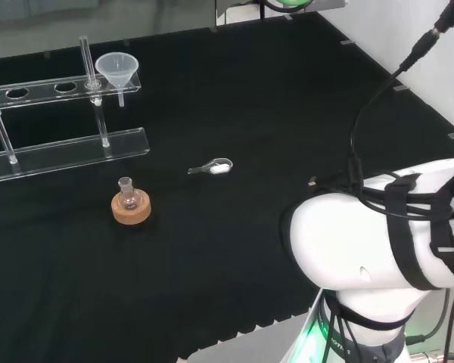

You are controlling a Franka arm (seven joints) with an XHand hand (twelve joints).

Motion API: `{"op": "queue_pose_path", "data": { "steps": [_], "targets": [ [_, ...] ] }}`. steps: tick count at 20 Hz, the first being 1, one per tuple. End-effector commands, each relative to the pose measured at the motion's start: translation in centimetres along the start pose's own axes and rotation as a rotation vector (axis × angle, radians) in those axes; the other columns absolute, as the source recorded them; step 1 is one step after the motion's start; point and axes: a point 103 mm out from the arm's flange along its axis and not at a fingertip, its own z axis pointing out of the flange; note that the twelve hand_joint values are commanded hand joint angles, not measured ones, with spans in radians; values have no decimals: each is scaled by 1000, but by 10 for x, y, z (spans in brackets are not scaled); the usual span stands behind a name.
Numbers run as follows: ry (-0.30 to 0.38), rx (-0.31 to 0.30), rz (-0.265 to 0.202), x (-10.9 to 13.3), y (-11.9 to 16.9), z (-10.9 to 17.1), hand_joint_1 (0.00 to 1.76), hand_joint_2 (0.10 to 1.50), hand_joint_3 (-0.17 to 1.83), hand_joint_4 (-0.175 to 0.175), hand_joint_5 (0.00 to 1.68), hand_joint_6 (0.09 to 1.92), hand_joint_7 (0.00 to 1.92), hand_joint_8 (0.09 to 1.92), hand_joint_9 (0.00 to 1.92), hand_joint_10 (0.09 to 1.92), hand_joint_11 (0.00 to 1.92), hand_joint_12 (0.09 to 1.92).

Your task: Pick up the funnel from the transparent funnel stand.

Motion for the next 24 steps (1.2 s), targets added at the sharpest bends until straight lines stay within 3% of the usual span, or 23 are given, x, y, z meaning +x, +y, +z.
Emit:
{"op": "queue_pose_path", "data": {
  "steps": [1,5,13,24],
  "targets": [
    [-12,-11,-6,1,2,0,55,551,397,63,0,87,0,87,0,87,0,108],
    [-23,-11,-26,6,10,1,58,621,253,64,0,87,0,87,0,87,0,87],
    [-33,-32,-82,24,39,6,141,659,203,53,0,87,0,87,0,87,0,87],
    [57,-103,-134,64,100,17,152,661,179,39,0,87,0,87,0,87,0,87]
  ]
}}
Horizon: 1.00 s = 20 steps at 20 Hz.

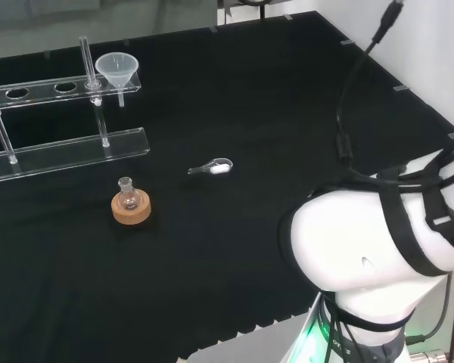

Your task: Pick up the funnel from the transparent funnel stand.

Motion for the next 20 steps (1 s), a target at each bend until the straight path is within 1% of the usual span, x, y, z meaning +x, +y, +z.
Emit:
{"op": "queue_pose_path", "data": {
  "steps": [1,3,8,13,15,17,19,20],
  "targets": [
    [70,-48,-47,32,37,15,153,662,177,34,0,87,0,87,0,87,0,87],
    [82,-39,-64,42,45,25,155,664,173,25,0,87,0,87,0,87,0,87],
    [112,-33,-82,60,65,53,168,668,164,17,0,87,0,87,0,87,0,87],
    [107,-8,-117,79,84,72,187,680,151,12,0,87,0,87,0,87,28,87],
    [107,0,-125,82,92,78,190,683,148,10,0,87,0,87,0,87,33,87],
    [106,18,-137,87,101,83,194,686,147,9,0,87,0,87,0,87,34,87],
    [137,59,-146,88,110,89,200,689,146,8,0,87,0,87,0,87,34,87],
    [140,71,-154,91,114,92,203,691,145,8,0,87,0,87,0,87,34,87]
  ]
}}
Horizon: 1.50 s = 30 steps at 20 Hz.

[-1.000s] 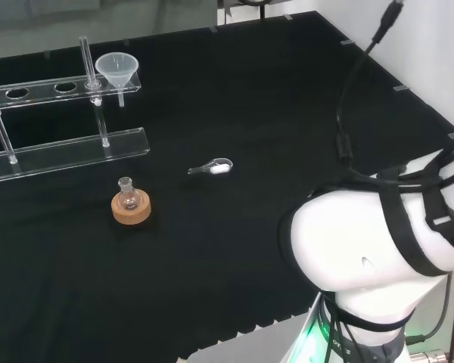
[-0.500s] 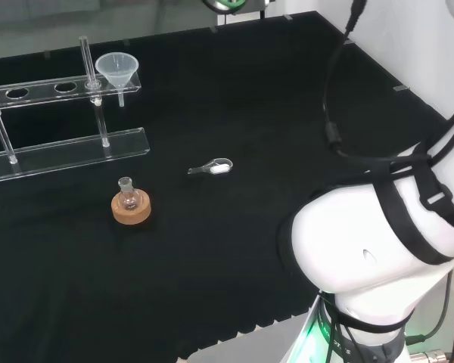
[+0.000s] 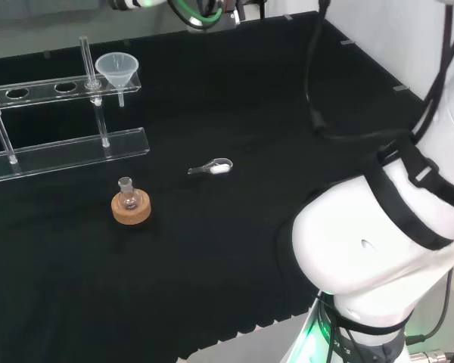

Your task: Pick up the funnel from the transparent funnel stand.

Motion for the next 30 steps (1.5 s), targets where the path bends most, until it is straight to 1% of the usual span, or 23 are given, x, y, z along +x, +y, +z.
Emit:
{"op": "queue_pose_path", "data": {
  "steps": [1,5,6,9,11,13,15,19,23,27,30],
  "targets": [
    [41,59,-60,19,37,19,206,693,143,7,0,87,0,87,0,87,37,87],
    [35,76,-86,30,52,31,212,696,139,7,0,87,0,87,0,87,41,87],
    [42,73,-96,33,57,35,212,714,105,7,0,87,1,87,0,87,26,111],
    [60,44,-119,39,70,43,235,746,43,4,0,87,34,87,0,87,3,384],
    [66,37,-129,42,78,48,251,757,31,2,0,87,64,87,5,87,0,524],
    [70,40,-136,44,83,53,263,764,27,0,0,87,80,87,17,87,0,595],
    [75,58,-136,47,87,59,270,767,25,-1,0,87,89,87,24,87,0,628],
    [86,81,-144,53,89,70,274,769,25,-2,0,87,96,87,28,87,0,642],
    [75,114,-148,55,93,80,272,769,23,-2,0,87,91,87,22,87,0,630],
    [65,144,-150,53,99,88,259,767,14,-1,0,87,55,92,1,87,0,429],
    [53,151,-145,51,102,93,254,764,10,0,0,87,41,101,0,87,0,366]
  ]
}}
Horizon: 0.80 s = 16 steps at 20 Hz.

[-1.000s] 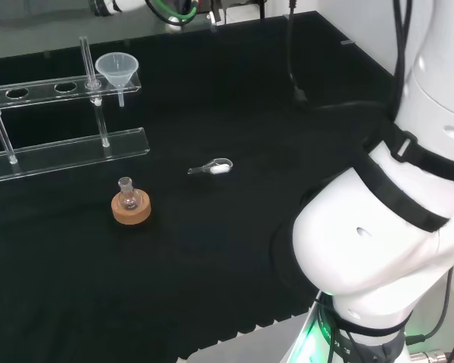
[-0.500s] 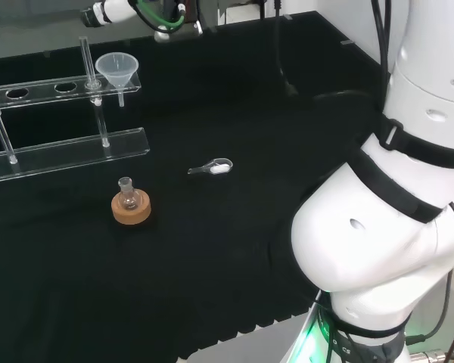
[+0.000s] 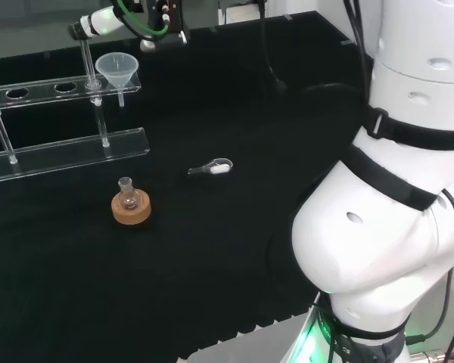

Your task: Pick up the funnel from the transparent funnel stand.

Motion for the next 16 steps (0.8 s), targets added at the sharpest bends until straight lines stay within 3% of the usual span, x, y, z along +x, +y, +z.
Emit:
{"op": "queue_pose_path", "data": {
  "steps": [1,8,11,16],
  "targets": [
    [-48,31,-4,-2,9,13,253,763,10,0,0,87,39,102,0,87,0,360],
    [-73,82,25,-7,13,34,251,764,8,0,0,87,27,119,0,87,0,282],
    [-59,102,35,-9,13,39,210,748,0,2,0,87,6,113,0,87,0,87],
    [-58,124,44,-11,14,46,160,717,-14,7,0,87,0,87,0,87,0,87]
  ]
}}
